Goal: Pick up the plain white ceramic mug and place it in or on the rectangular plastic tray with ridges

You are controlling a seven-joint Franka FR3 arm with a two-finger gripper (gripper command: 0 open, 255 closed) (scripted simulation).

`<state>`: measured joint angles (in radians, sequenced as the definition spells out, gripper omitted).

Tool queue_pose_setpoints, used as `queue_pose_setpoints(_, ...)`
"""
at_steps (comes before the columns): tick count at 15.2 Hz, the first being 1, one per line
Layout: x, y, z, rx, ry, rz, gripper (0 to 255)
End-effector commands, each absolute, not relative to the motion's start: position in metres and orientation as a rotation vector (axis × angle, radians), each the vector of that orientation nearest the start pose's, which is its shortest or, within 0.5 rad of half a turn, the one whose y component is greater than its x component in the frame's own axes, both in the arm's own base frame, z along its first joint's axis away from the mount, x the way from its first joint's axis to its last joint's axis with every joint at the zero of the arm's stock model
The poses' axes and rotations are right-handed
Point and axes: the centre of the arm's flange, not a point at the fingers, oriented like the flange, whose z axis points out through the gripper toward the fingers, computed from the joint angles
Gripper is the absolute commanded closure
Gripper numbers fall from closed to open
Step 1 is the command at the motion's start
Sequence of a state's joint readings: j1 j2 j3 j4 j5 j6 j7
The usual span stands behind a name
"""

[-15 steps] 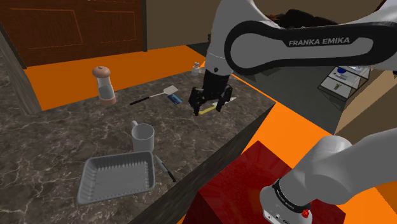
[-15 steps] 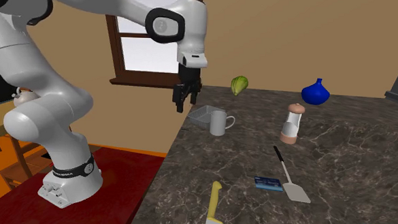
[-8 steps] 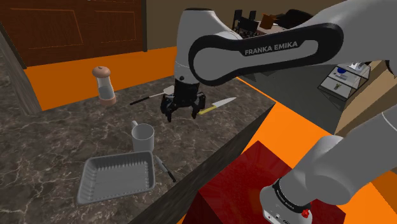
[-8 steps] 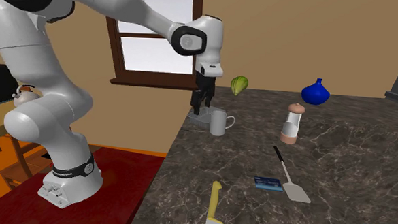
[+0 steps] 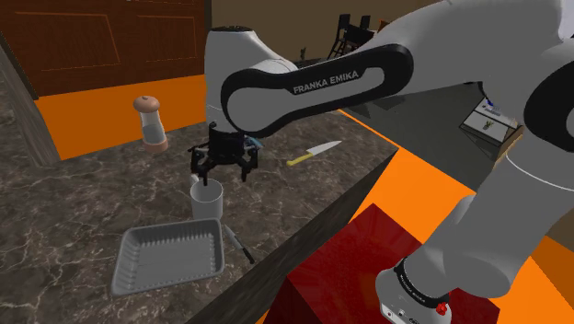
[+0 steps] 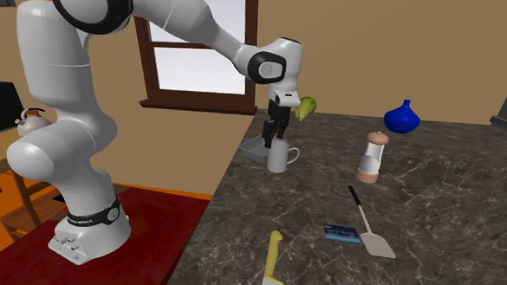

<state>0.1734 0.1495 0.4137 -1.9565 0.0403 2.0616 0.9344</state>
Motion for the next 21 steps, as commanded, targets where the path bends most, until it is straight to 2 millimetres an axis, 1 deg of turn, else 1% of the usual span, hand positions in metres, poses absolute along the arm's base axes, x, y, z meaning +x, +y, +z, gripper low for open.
queue_pose_setpoints(1, 0.491, 0.325, 0.397, -3.037, 0.576, 0.138, 0)
queue_pose_setpoints(6, 0.489, 0.327, 0.371, -3.037, 0.576, 0.138, 0)
queue_pose_setpoints(7, 0.489, 0.328, 0.363, -3.037, 0.576, 0.138, 0)
queue_pose_setpoints(15, 0.489, 0.328, 0.363, -3.037, 0.576, 0.138, 0)
queue_pose_setpoints(16, 0.489, 0.328, 0.363, -3.037, 0.576, 0.138, 255)
queue_pose_setpoints(21, 0.489, 0.328, 0.363, -3.037, 0.576, 0.138, 255)
